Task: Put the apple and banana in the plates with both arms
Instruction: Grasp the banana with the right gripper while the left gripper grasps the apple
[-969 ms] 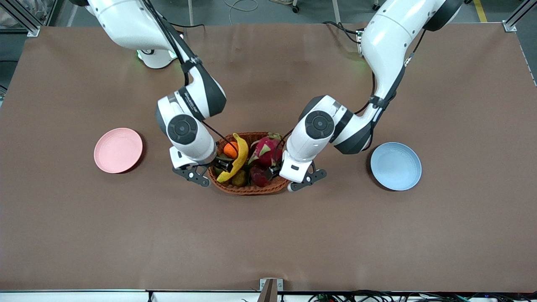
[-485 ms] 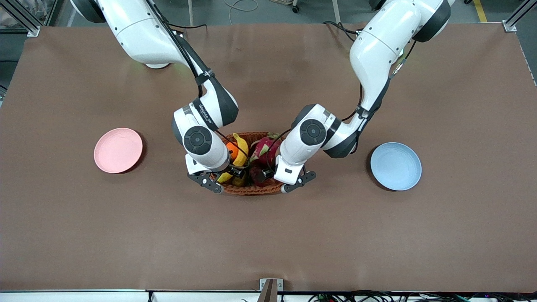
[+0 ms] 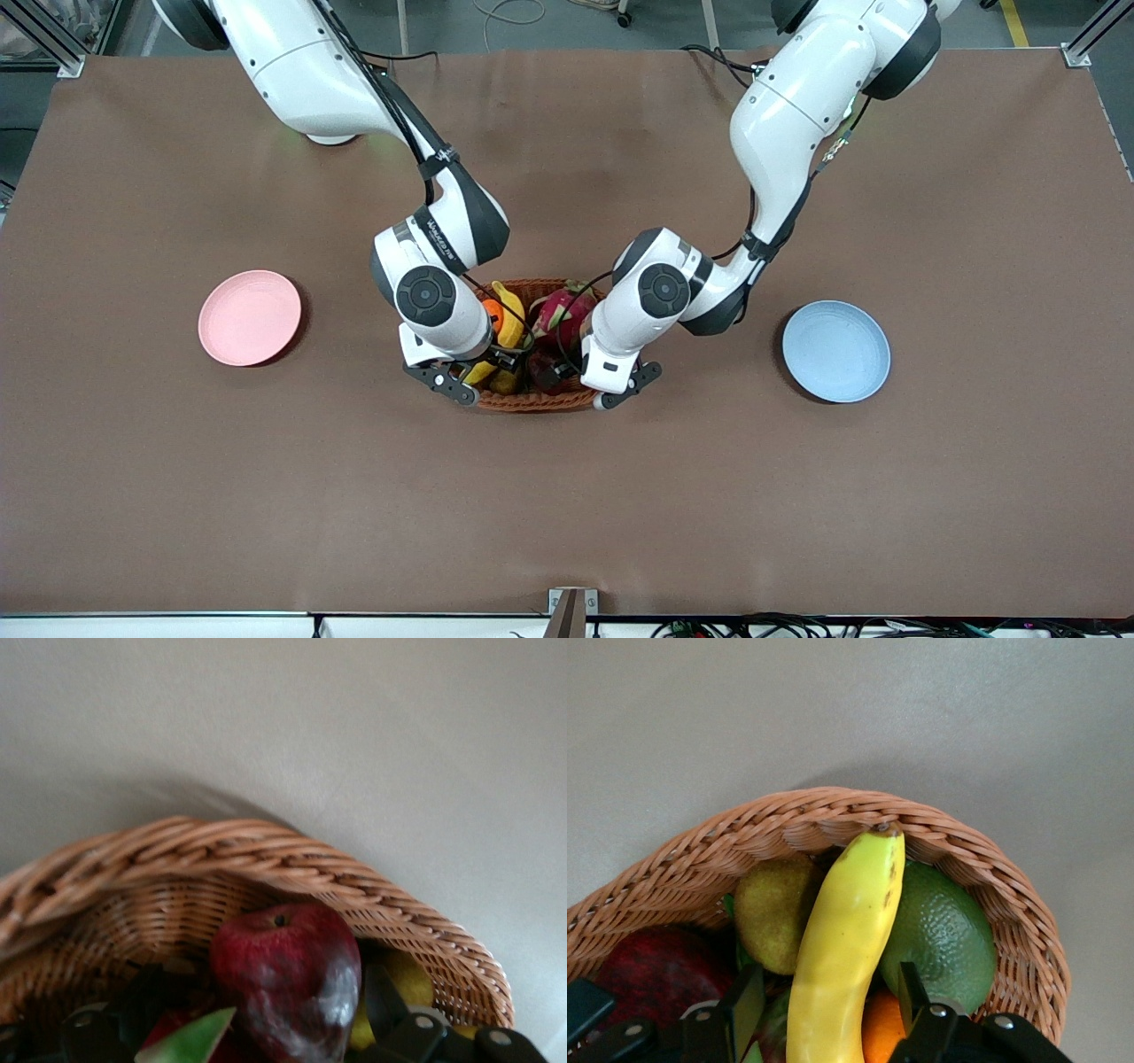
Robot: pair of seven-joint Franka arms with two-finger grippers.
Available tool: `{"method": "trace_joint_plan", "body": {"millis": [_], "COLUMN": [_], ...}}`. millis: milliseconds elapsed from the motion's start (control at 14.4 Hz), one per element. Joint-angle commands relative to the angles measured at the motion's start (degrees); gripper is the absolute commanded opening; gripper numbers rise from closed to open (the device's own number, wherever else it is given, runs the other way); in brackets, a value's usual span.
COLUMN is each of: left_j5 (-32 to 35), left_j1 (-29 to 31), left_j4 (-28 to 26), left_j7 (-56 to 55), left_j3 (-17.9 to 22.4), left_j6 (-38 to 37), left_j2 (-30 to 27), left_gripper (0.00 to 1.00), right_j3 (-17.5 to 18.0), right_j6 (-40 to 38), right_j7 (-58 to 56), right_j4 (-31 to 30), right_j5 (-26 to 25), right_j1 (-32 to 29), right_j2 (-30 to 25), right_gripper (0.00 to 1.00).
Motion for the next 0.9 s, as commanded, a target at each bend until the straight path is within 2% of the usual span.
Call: {"method": "trace_joint_plan", "body": {"millis": [0,346,554,623,831], "left_j5": [-1.63,-1.9,-1.98,-1.98,-1.98], "left_j1": [-0.71,-1.06,-1.5,-1.5,-1.41], "left_j4": [1.61,1.61,1.53,1.53,1.53], "left_j7": [-0.17,0.45,0.36,0.36,0.1], "left_j3": [0.2,0.2,0.2,0.2,0.2], "left_j6": [0.92,5.92,7.68,7.69,7.69], "left_j2": [1.31,3.16,3.78,3.86,3.69], "left_gripper": [1.0,1.0,0.99,0.96,0.63], "right_j3": [-0.41,-0.41,-0.41,-0.41,-0.41], "right_j6": [-0.3,-0.3,-0.39,-0.39,-0.22], "right_j7": [0.53,0.61,0.61,0.53,0.18], "right_j4": [0.85,0.67,0.67,0.67,0.67], "right_j5": [1.62,1.79,1.71,1.71,1.62], "right_j1": [0.46,0.89,1.25,1.33,1.86], "right_j2": [0.82,1.69,1.87,1.87,1.78], "right_gripper": [0.69,0.69,0.64,0.58,0.27]}}
